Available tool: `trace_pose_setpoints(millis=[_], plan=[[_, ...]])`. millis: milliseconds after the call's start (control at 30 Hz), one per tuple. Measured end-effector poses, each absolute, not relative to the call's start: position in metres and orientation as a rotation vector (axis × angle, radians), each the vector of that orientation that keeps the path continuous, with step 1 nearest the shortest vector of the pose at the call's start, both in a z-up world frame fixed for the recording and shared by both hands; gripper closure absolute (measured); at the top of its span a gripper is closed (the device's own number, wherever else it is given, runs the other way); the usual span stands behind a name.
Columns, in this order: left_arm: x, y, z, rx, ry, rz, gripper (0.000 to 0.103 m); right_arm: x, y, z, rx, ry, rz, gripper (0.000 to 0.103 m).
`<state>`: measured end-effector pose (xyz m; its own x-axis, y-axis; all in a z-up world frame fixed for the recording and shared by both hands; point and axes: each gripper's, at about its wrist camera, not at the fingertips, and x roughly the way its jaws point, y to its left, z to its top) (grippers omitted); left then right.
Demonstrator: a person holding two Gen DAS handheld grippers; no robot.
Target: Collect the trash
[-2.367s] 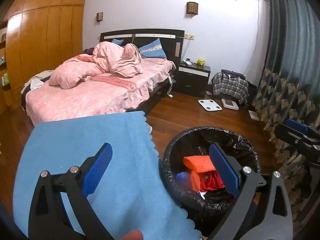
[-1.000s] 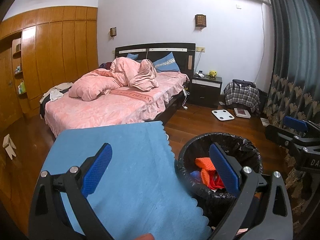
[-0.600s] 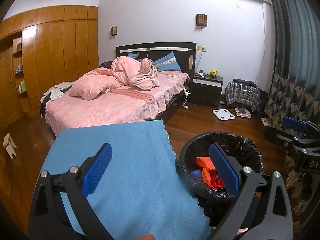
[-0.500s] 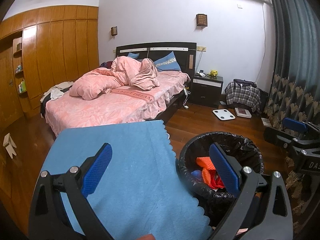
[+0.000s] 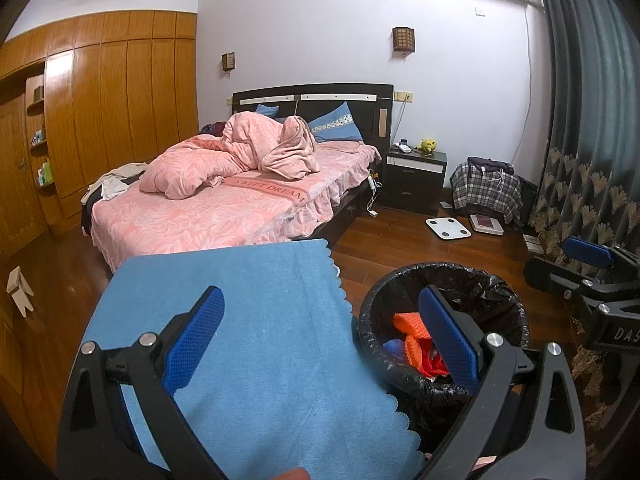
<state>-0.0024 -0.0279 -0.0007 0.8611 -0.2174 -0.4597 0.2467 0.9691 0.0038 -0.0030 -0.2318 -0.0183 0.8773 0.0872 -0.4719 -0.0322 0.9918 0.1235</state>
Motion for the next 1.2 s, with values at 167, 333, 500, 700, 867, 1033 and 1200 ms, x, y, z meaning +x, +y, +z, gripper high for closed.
trace_pose_setpoints(millis=[167,333,500,700,867,1033,1200], plan=[[-0.0018,-0.0277,0.0003,0.063,0.475,-0.244,0.008,-0.0025,-0.2313,-0.0188,0.114,0.498,0.06,0.006],[-0.0017,-0.0276,0.0004,0.063,0.475,-0.243,0.008,-0.0024,-0.2316,-0.0185,0.114,0.497,0.061,0.006],[-0.0022,-0.0274,-0.0002,0.062,0.477,-0.243,0.008,-0.0021,-0.2318,-0.0178,0.114,0.499,0.062,0.006],[-0.0056,-0.025,-0.006,0.062,0.482,-0.243,0.008,-0.0033,-0.2294,-0.0217,0.113,0.501,0.061,0.006],[-0.0035,-0.0255,-0.0043,0.063,0.483,-0.243,0.008,-0.0019,-0.2308,-0.0197,0.114,0.5,0.061,0.006],[-0.0032,-0.0256,-0.0037,0.063,0.484,-0.243,0.008,-0.0024,-0.2306,-0.0214,0.114,0.502,0.061,0.006],[-0.0058,-0.0248,-0.0069,0.058,0.49,-0.247,0.008,-0.0026,-0.231,-0.0225,0.115,0.505,0.06,0.006]])
